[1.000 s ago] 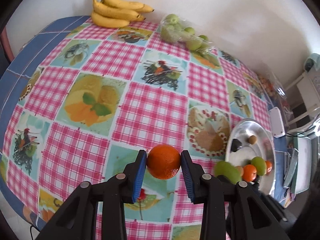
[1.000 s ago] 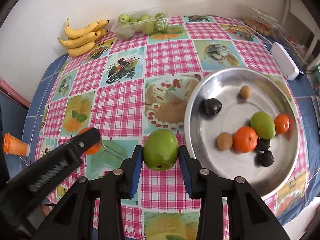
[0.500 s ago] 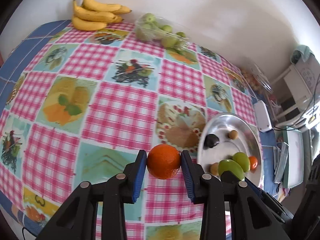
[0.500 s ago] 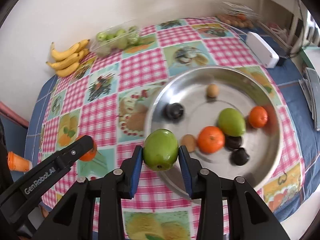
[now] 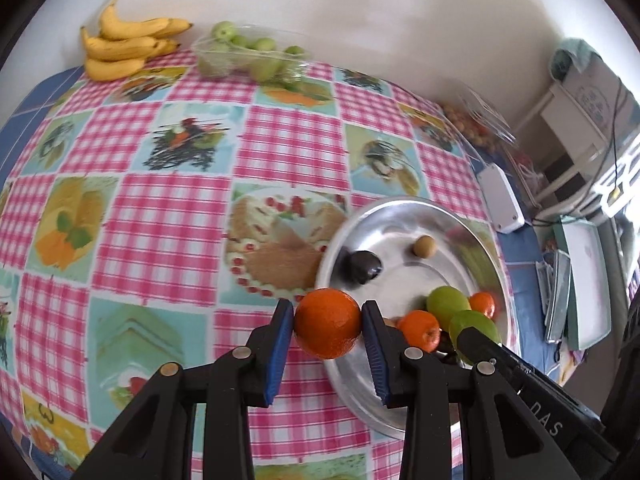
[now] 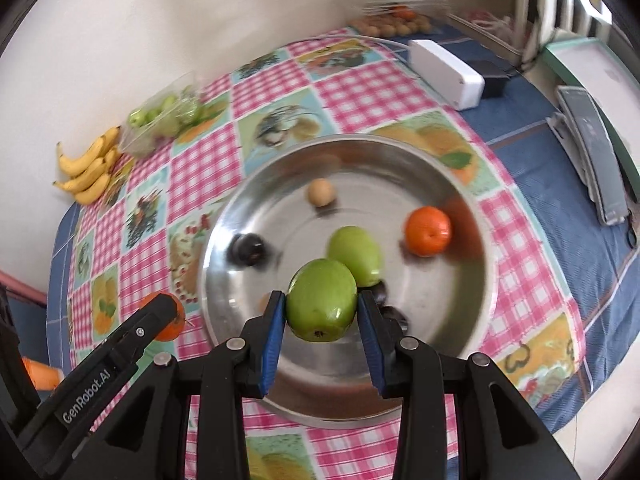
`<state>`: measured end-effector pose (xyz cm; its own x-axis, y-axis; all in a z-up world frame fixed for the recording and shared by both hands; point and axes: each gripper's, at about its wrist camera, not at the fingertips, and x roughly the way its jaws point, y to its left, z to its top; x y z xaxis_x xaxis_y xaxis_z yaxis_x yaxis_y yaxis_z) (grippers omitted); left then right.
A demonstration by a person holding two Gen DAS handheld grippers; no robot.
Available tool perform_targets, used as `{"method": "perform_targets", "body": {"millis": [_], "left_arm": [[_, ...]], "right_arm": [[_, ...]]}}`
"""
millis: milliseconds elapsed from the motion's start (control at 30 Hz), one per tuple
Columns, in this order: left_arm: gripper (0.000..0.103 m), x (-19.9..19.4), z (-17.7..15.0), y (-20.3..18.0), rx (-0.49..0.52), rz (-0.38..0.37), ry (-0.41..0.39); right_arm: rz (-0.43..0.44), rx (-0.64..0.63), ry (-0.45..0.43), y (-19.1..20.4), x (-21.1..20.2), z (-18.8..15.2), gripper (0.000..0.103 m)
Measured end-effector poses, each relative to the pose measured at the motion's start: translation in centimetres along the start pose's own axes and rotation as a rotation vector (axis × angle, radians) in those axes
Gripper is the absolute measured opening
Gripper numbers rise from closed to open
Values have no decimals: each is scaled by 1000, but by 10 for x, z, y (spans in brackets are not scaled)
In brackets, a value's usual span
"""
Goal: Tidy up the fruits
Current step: 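Carry the tangerine and green pear over the steel bowl with both tools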
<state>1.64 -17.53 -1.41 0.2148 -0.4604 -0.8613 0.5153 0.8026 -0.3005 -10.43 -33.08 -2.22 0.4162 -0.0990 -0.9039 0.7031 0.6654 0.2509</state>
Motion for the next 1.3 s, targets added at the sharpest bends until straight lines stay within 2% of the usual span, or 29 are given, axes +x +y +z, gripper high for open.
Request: {"method": "perform_targets", "body": {"millis": [167, 333, 667, 867, 1033, 1300], "left_arm": [[37, 6, -3, -10, 21, 6, -3], [37, 15, -6, -14, 18, 0, 16], [38, 22, -9, -19, 34, -7, 26], [38, 26, -10, -21, 41, -5, 36], [38, 29, -11, -23, 51, -5, 43], [38, 32, -12, -24, 52, -3, 55]], "right_arm": [[-24, 42, -10, -18, -3, 2, 38], [-12, 71, -2, -27, -2, 3, 38], [-7, 91, 13, -33, 2, 2, 38], [-37, 92, 18, -37, 1, 3, 38], [-76, 95, 60, -43, 10, -1, 38], [-74, 103, 70, -46, 11, -2, 38]]}}
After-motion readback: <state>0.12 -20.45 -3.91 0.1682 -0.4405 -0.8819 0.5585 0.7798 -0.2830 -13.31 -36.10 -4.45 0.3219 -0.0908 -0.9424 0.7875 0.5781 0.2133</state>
